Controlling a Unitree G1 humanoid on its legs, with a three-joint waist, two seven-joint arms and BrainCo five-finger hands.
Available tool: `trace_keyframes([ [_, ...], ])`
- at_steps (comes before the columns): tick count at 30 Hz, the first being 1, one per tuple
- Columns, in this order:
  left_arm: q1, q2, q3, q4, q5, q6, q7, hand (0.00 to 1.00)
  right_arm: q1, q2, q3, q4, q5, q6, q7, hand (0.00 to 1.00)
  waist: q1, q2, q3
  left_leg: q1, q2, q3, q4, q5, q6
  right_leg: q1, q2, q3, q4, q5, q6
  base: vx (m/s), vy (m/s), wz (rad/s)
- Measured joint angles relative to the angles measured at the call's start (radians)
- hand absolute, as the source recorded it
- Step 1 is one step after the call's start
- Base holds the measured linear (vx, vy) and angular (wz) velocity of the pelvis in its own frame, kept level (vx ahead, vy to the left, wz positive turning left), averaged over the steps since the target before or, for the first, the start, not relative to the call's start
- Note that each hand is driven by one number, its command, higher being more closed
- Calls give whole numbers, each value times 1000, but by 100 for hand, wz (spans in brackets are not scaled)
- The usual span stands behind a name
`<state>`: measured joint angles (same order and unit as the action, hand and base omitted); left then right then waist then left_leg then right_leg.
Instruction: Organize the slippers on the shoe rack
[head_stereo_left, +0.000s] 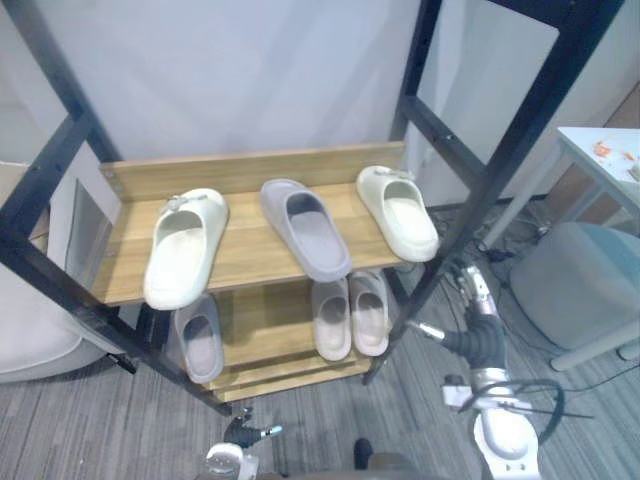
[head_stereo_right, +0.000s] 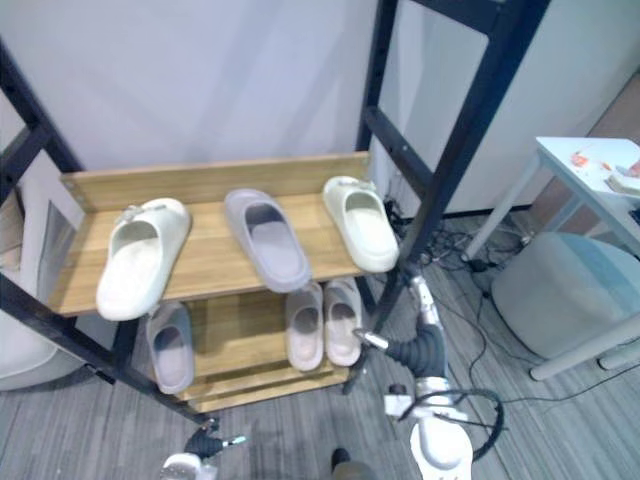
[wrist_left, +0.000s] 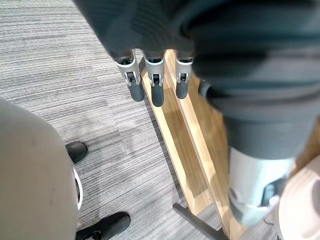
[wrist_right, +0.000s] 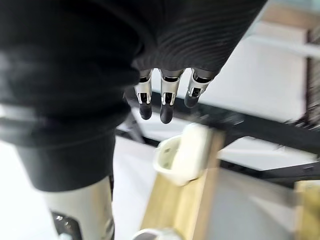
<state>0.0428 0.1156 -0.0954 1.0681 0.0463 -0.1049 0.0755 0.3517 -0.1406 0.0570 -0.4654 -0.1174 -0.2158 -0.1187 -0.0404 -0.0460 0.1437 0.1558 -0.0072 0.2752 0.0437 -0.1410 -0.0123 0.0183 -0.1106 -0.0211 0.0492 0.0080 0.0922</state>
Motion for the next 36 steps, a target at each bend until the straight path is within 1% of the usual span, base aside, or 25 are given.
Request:
trace_keyframes([
  [3,0,0,2,-1,0,0,-1,0,-56,-13,1,0,9,0,0,0,3,-4,-2,-1,-8,-13,-4,2,4,5,-9,-11,-2,1,1,38,48,16],
  [4,1,2,3,-3,0,0,-1,0,-86,-21,0,0,9,-1,-1,0,9,-6,-4,-2,-10,-16,-5,2,4,6,-12,-15,-3,1,1,28,38,9],
  [7,12,3,33,-15,1,0,-9,0,-137,-21,-1,6,13,-1,-1,0,11,-18,-10,-2,-13,-35,-5,2,11,19,-15,-29,-15,1,2,27,23,15],
  [9,12,5,40,-17,1,0,-16,0,-177,-28,-2,16,48,-1,0,0,23,-24,-14,-6,-13,-39,-5,3,11,21,-15,-36,-20,1,2,13,10,11],
  [12,12,7,40,-16,0,0,-21,0,-246,-59,-3,58,81,-1,0,0,26,-28,-18,-10,-14,-51,-4,5,15,25,-16,-50,-26,2,3,0,0,14],
  [14,12,7,40,-15,-1,0,-21,0,-320,-99,-7,133,82,3,0,0,33,-29,-21,-12,-14,-70,-4,7,17,39,-17,-69,-41,4,4,3,-9,22],
  [20,11,8,40,-17,-9,-2,-22,0,-455,-155,-9,274,88,32,-2,0,44,-29,-22,-17,-14,-89,-7,8,19,51,-16,-85,-61,7,4,12,-7,11],
  [22,10,8,40,-17,-10,-3,-23,0,-514,-187,-13,344,87,47,-2,0,48,-29,-22,-23,-15,-94,-8,8,19,52,-16,-89,-72,9,4,21,3,4],
  [23,10,8,40,-17,-10,-5,-23,0,-521,-189,-15,352,86,49,-3,0,48,-29,-22,-25,-15,-95,-8,8,19,51,-16,-91,-73,9,4,23,-1,6],
  [28,9,8,39,-18,-11,-16,-31,0,-628,-217,-14,500,78,79,-9,0,54,-28,-22,-36,-18,-108,-7,8,19,52,-14,-108,-84,11,2,21,0,6],
  [32,8,8,38,-21,-11,-16,-38,0,-702,-221,-11,579,74,91,-9,0,57,-28,-22,-46,-17,-111,-5,8,19,51,-12,-110,-88,15,-4,0,0,0],
  [36,8,8,36,-25,-13,-16,-38,0,-760,-241,23,645,48,100,-9,0,64,-28,-21,-48,-17,-116,-4,9,19,51,-12,-113,-88,16,-6,-7,-7,2],
])
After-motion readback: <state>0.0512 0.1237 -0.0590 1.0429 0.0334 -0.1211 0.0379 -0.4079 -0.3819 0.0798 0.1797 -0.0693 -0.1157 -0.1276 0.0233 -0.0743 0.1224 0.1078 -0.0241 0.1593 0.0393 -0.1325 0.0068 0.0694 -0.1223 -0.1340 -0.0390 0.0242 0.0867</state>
